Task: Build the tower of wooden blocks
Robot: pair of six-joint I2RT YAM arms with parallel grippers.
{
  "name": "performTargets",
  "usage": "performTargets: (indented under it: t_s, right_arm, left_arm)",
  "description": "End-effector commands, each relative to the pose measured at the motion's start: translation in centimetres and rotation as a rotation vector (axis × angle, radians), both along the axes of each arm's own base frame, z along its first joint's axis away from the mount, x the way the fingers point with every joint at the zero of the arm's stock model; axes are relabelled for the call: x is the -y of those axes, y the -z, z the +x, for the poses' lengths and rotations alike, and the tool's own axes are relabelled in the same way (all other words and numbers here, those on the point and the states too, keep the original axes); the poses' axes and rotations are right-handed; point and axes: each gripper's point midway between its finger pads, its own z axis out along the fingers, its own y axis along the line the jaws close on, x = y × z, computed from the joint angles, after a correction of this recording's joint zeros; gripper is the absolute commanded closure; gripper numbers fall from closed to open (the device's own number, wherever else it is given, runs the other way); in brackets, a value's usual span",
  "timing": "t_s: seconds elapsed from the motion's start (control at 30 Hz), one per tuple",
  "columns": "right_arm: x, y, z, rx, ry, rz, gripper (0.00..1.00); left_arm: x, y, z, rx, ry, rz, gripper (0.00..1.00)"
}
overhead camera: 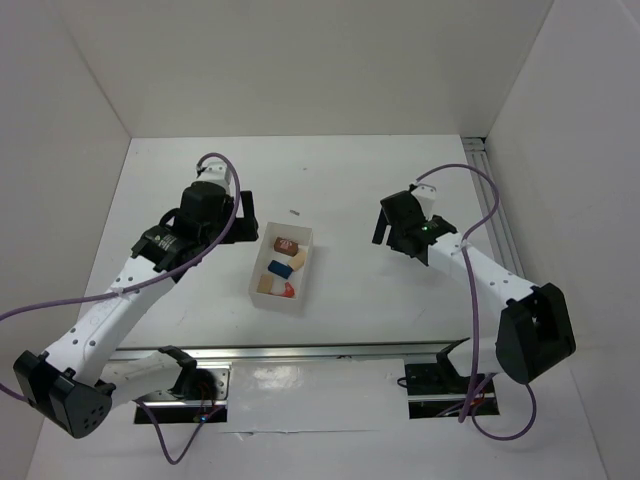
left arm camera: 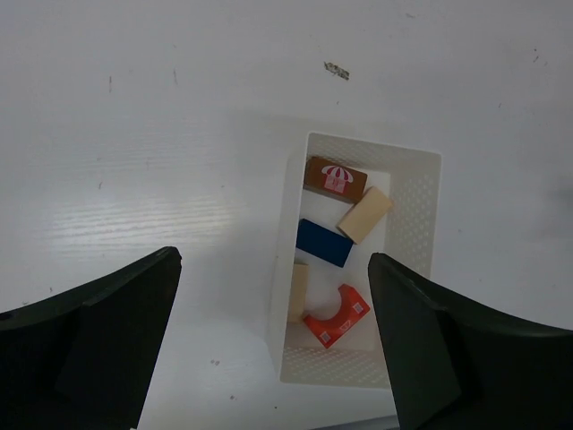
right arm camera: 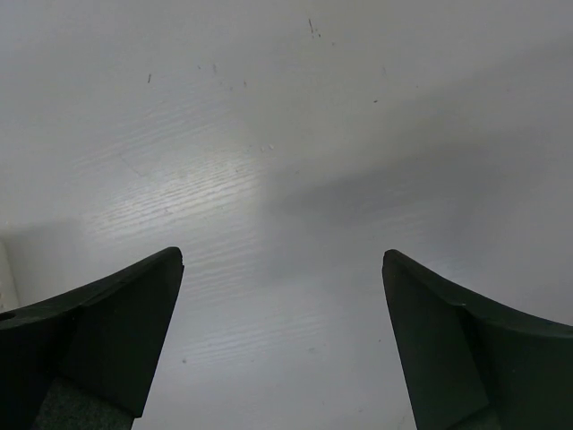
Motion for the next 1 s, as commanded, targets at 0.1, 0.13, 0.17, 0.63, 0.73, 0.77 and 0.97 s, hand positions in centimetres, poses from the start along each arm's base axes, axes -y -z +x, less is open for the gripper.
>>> performTargets:
  t_s: [0.1, 0.13, 0.17, 0.63, 0.73, 0.77, 0.97]
  right_arm:
    - [-0.3, -0.7, 0.1, 0.043, -0.005, 0.017, 0.0]
    - [-0.3, -0.7, 0.1, 0.043, -0.005, 0.017, 0.0]
    - [-0.3, -1.0, 0.1, 0.052, -0.005, 0.022, 0.0]
    - [3.1, -5.2, -2.1, 0.15, 0.086, -0.023, 0.0]
    - [3.2, -5.8, -2.3, 0.178, 0.088, -0.007, 0.0]
    - [3.5, -6.1, -2.3, 0.186, 0.097, -0.003, 0.0]
    - [3.1, -5.3, -2.3, 0.163, 0.085, 0.0, 0.0]
  left_arm:
    - [0.7, -0.5, 0.2, 0.019, 0.06, -0.007, 0.02]
    - [1.1, -1.0, 0.2, 0.028, 0.07, -0.011, 0.04]
    - [1.4, -1.3, 0.0, 0.031, 0.091, -0.01, 0.05]
    - [13.3, 2.2, -2.5, -0.107, 0.248, 0.068, 0.09]
    - [14.6, 4.5, -1.9, -0.176, 0.238, 0.088, 0.11]
    - [14.8, 5.3, -1.8, -0.196, 0.223, 0.086, 0.11]
    - [15.0, 11.3, -1.2, -0.323, 0.183, 0.151, 0.21]
